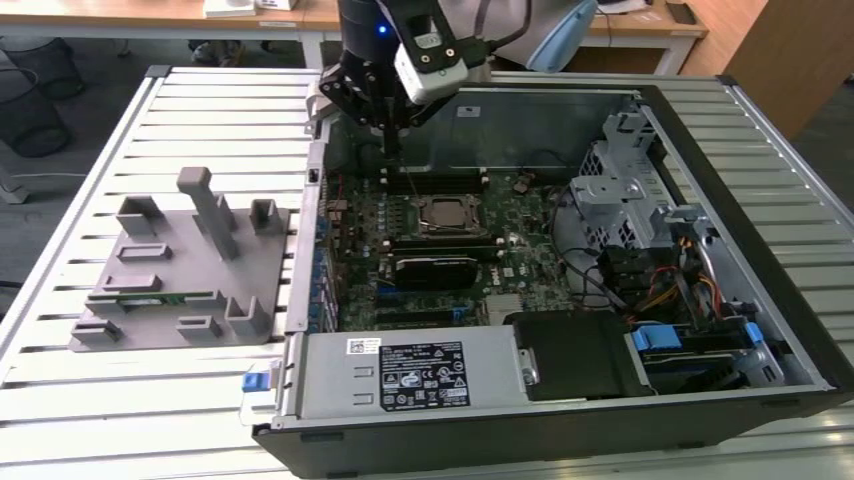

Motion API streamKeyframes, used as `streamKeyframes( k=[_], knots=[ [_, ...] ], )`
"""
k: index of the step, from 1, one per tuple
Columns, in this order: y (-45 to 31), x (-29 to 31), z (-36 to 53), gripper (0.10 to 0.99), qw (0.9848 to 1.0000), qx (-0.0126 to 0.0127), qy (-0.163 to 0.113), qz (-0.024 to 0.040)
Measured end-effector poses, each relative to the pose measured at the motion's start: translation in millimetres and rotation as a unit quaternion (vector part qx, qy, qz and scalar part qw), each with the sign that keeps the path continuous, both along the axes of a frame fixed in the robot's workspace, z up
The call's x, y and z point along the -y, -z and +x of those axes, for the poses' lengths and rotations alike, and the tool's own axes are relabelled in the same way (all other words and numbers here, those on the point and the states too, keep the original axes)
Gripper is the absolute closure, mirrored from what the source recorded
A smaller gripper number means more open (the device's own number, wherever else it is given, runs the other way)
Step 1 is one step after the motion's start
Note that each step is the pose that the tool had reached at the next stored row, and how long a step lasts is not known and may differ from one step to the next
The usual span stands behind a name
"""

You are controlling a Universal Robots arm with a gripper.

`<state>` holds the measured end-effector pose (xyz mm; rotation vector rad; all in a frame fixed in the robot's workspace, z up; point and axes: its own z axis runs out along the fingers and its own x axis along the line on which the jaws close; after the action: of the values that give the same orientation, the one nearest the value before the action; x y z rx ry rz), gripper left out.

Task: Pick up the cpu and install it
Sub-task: 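Install the first cpu locking lever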

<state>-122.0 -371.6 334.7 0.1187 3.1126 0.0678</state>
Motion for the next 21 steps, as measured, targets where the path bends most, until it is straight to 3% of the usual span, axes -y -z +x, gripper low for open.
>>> streamKeyframes(
  k=[5, 11, 21],
  knots=[
    [6.2, -0.6, -0.1, 0.973, 1.0000, -0.0001, 0.000, -0.0002],
    [10.6, -7.0, -0.8, 0.973, 1.0000, 0.0001, 0.000, 0.0000],
    [21.8, -7.9, -2.0, 0.973, 1.0000, 0.0000, 0.000, -0.0001]
  ],
)
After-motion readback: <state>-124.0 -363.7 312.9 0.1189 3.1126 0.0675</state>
